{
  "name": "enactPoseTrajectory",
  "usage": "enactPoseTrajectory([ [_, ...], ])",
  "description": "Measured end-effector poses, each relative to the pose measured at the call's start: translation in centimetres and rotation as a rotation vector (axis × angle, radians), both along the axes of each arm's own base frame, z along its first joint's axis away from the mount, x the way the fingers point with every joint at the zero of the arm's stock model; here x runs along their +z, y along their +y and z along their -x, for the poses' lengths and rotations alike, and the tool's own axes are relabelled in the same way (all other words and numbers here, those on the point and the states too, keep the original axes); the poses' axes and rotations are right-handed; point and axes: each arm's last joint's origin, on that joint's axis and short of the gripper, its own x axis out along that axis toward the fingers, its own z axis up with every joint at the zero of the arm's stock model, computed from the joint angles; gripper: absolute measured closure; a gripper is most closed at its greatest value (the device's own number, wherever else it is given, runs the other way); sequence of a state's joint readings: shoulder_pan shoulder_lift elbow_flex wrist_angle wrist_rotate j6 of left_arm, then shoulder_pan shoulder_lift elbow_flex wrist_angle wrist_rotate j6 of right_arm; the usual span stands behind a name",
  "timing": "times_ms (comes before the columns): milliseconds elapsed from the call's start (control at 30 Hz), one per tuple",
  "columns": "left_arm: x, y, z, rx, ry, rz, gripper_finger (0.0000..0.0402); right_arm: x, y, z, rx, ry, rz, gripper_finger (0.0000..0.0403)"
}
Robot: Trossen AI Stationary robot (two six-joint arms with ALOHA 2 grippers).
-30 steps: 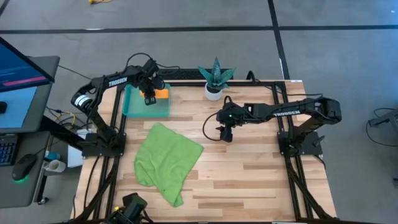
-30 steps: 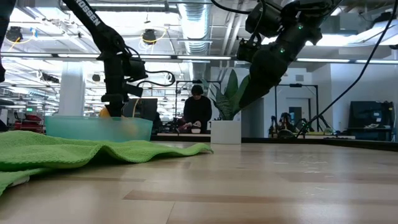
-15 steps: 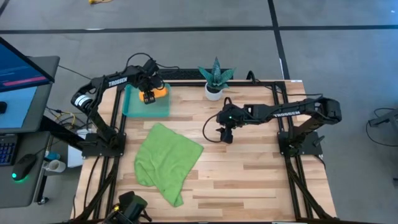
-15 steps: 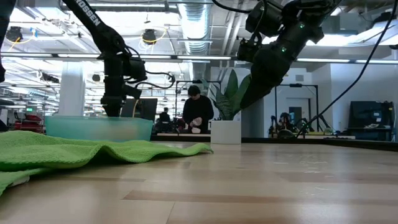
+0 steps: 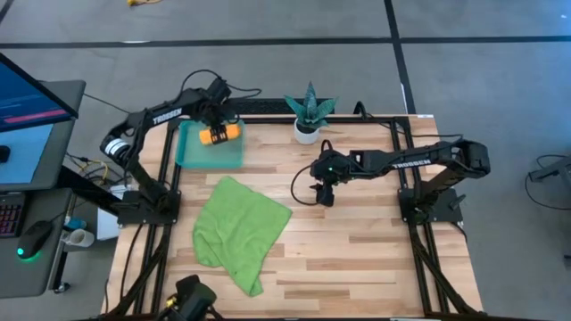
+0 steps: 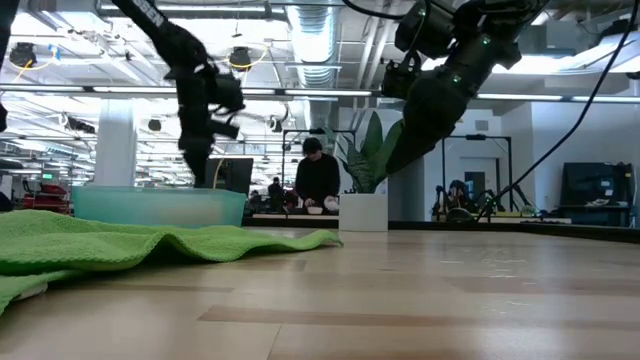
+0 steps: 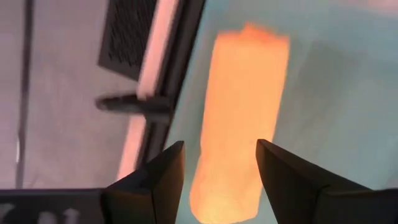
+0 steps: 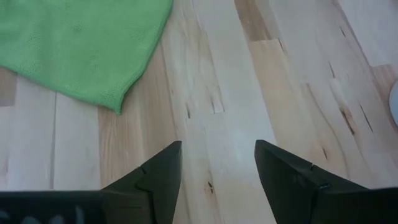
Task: Roll microfiber towels into tight, uniform cylinder then place into a basket
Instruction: Fold the light green microfiber cloth
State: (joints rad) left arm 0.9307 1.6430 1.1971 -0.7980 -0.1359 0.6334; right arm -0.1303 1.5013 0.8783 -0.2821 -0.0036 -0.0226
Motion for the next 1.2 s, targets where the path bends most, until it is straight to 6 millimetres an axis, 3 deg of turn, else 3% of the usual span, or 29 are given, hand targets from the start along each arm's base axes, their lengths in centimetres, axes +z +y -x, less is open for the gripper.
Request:
enactPoseTrajectory([
  [133,3.0,-1.8,-1.5,-0.05,-0.091,-0.044,0.0219,0.2,0.0,-0.3,-0.03,-0.038,-0.02,0.0178],
  [267,5.1,-4.9,-2.9,-0.104,-0.226,-0.017,0.0223,0.3,0.6,-0.4,-0.035,-0.05,-0.042,0.0178],
  [467,6.2,-9.6,-5.1,-0.203,-0.316,0.099,0.0223,0.3,2.6,-0.6,0.028,-0.049,-0.046,0.0178],
  [600,5.7,-12.4,-6.3,-0.264,-0.297,0.166,0.0223,0.3,3.9,-0.6,0.038,-0.056,-0.074,0.0178],
  [700,3.9,-14.4,-6.7,-0.297,-0.275,0.22,0.0223,0.3,4.8,-0.7,0.045,-0.06,-0.084,0.0178],
  [900,1.0,-18.8,-7.7,-0.356,-0.392,0.278,0.0223,0.2,6.3,-1.1,0.095,-0.093,-0.061,0.0178],
  [1200,-1.4,-23.5,-5.9,-0.275,-0.446,0.272,0.0223,-0.4,7.6,-1.5,0.144,-0.106,-0.056,0.0178],
])
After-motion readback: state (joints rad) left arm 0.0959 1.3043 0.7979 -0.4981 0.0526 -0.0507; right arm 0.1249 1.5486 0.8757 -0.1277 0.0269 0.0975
